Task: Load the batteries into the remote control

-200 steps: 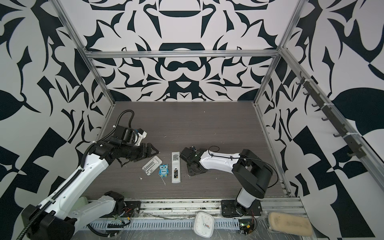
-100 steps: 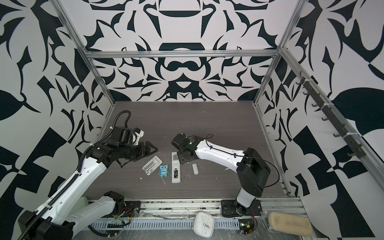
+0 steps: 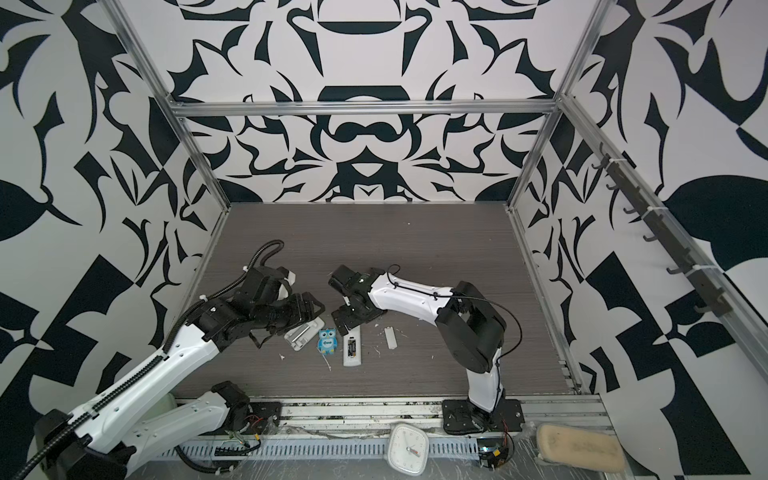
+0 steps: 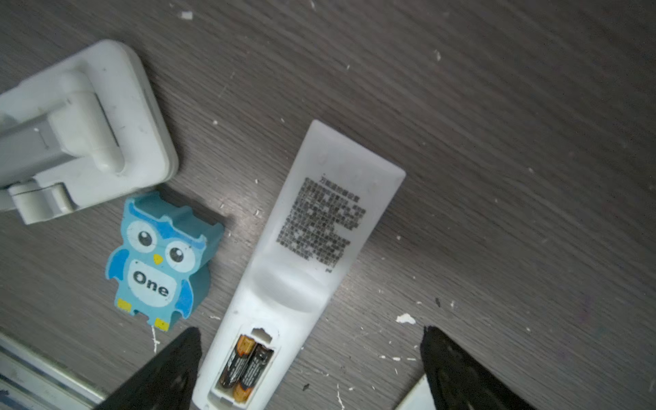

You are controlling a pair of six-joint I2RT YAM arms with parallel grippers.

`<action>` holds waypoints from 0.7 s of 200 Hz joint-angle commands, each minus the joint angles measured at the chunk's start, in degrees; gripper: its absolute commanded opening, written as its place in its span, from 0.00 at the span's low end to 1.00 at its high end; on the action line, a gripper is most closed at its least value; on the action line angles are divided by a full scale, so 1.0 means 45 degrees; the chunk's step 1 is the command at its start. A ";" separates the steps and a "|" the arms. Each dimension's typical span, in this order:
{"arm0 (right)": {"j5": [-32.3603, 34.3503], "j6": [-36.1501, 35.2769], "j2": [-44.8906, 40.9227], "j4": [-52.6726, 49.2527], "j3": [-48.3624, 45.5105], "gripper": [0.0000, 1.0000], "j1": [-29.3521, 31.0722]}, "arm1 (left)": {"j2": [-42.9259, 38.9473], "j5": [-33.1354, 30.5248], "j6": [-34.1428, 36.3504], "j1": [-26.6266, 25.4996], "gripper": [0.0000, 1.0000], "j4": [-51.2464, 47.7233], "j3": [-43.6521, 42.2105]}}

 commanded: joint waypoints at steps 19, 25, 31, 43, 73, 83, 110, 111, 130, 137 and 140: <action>-0.0662 -0.0856 -0.0357 0.0715 -0.0412 1.00 -0.0587 | 0.0174 -0.1181 -0.1121 -0.0354 0.78 0.0792 0.0201; -0.0656 -0.0932 -0.0207 0.0554 -0.0305 1.00 -0.0575 | 0.0216 -0.1202 -0.1124 -0.0354 0.78 0.0751 0.0222; -0.0687 -0.0966 -0.0045 0.0303 -0.0147 1.00 -0.0571 | 0.0224 -0.1189 -0.1125 -0.0354 0.78 0.0665 0.0263; -0.0774 -0.0954 0.0075 0.0211 -0.0100 1.00 -0.0578 | 0.0169 -0.1167 -0.1142 -0.0385 0.78 0.0560 0.0315; -0.0915 -0.0806 -0.0027 0.0472 -0.0452 1.00 -0.0573 | -0.0470 -0.1364 -0.1721 -0.0433 0.78 0.0302 -0.0407; -0.1005 -0.0572 -0.0020 0.0595 -0.0576 1.00 -0.0571 | -0.0857 -0.1396 -0.1977 -0.0451 0.78 0.0301 -0.0785; -0.0900 -0.0260 0.0046 0.0712 -0.0582 1.00 -0.0426 | -0.1942 -0.1666 -0.2468 -0.0451 0.78 0.0289 -0.1670; -0.0895 -0.0255 0.0068 0.0712 -0.0568 1.00 -0.0420 | -0.1965 -0.1663 -0.2472 -0.0451 0.78 0.0282 -0.1696; -0.0795 -0.0060 0.0241 0.0713 -0.0434 1.00 -0.0303 | -0.2202 -0.1492 -0.2514 -0.0451 0.78 0.0153 -0.1898; -0.0728 0.0002 0.0323 0.0665 -0.0339 1.00 -0.0211 | -0.2151 -0.1411 -0.2482 -0.0451 0.78 0.0071 -0.1863; -0.0700 0.0014 0.0366 0.0645 -0.0293 1.00 -0.0184 | -0.2130 -0.1370 -0.2464 -0.0451 0.78 0.0051 -0.1841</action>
